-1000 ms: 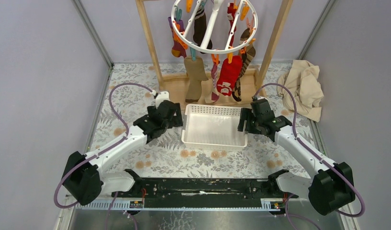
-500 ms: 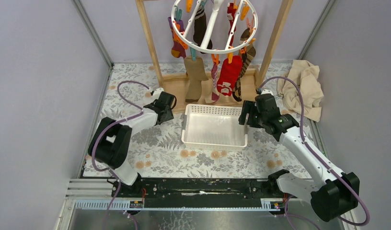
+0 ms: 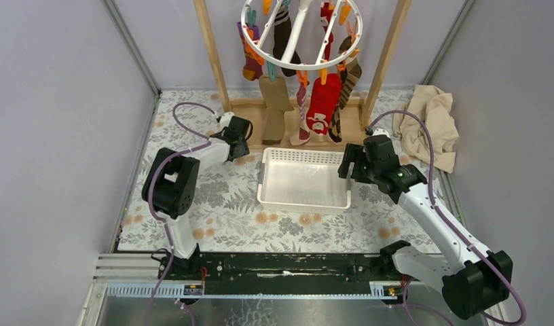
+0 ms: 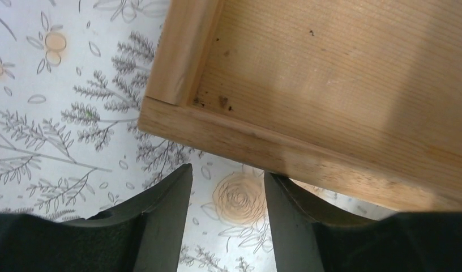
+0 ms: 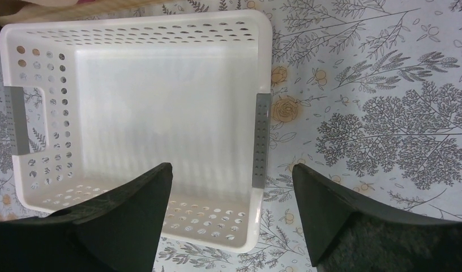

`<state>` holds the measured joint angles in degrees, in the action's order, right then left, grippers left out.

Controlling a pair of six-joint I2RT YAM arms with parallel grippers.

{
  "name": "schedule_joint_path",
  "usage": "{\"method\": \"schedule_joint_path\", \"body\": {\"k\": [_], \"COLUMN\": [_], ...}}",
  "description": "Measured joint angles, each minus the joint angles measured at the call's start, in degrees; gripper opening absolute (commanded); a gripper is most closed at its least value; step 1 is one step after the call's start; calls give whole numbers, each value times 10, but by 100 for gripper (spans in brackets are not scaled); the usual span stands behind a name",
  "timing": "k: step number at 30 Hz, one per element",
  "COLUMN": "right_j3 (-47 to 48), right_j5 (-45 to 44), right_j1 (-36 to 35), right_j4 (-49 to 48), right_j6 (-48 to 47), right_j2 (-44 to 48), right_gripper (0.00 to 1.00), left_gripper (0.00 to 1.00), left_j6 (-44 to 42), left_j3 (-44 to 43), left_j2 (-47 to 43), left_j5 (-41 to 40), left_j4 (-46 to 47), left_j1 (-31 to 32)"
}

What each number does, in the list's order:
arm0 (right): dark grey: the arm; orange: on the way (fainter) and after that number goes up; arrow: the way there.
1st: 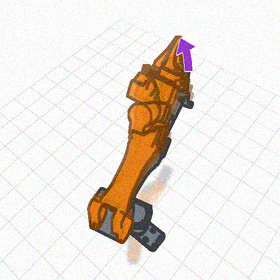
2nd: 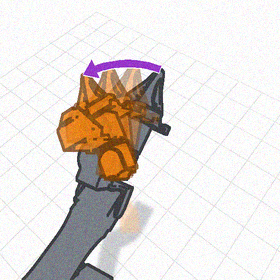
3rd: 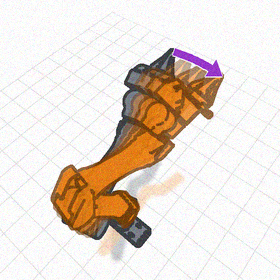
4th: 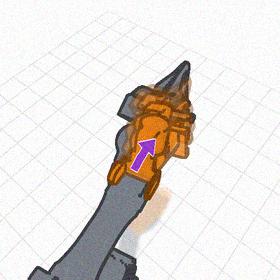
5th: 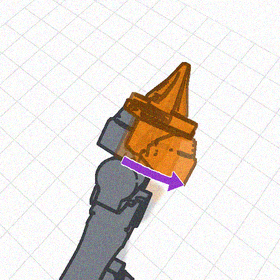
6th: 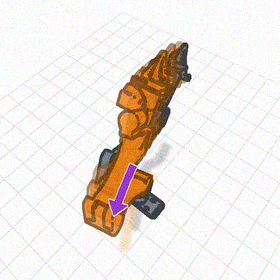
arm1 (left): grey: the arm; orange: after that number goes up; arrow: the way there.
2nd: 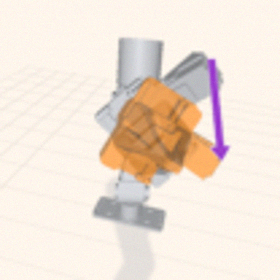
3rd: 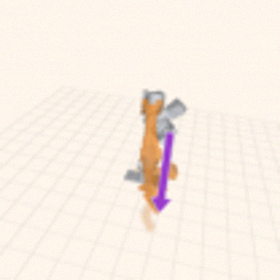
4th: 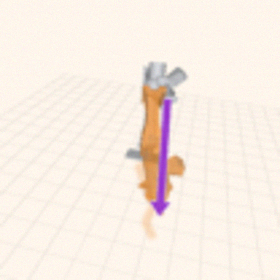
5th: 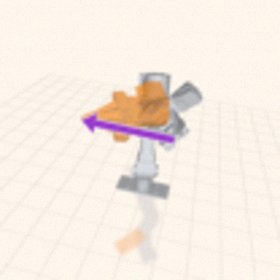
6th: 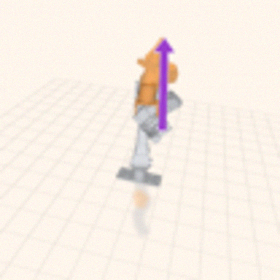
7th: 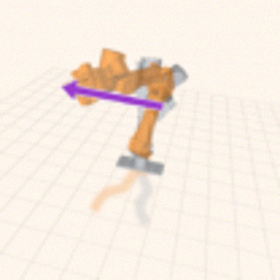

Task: Remove the socks clipped to the hanger
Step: Move the clothesline to the center of the board.

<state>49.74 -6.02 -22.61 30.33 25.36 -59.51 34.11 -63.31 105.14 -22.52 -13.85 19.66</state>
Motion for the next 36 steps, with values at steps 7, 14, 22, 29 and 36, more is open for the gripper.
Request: {"method": "schedule_joint_path", "body": {"k": [7, 14, 22, 29, 36], "right_j3": [-18, -18, -24, -28, -41], "right_j5": [11, 28, 97, 134, 144], "right_j1": [0, 0, 0, 0, 0], "right_j4": [-7, -12, -26, -25, -20], "right_j6": [11, 14, 20, 35, 44], "right_j2": [-2, 9, 62, 98, 138], "right_gripper": [87, 99, 100, 99, 100], "left_gripper": [62, 95, 98, 99, 99], "left_j6": [-11, -3, -2, -14, -16], "left_j3": [-43, -18, -9, -9, 5], "left_j2": [29, -33, -174, -286, -385], "left_j5": [1, 49, 109, 135, 174], "left_j4": [2, -1, -25, -72, -90], "left_j1": [-18, -20, 12, 64, 93]}}
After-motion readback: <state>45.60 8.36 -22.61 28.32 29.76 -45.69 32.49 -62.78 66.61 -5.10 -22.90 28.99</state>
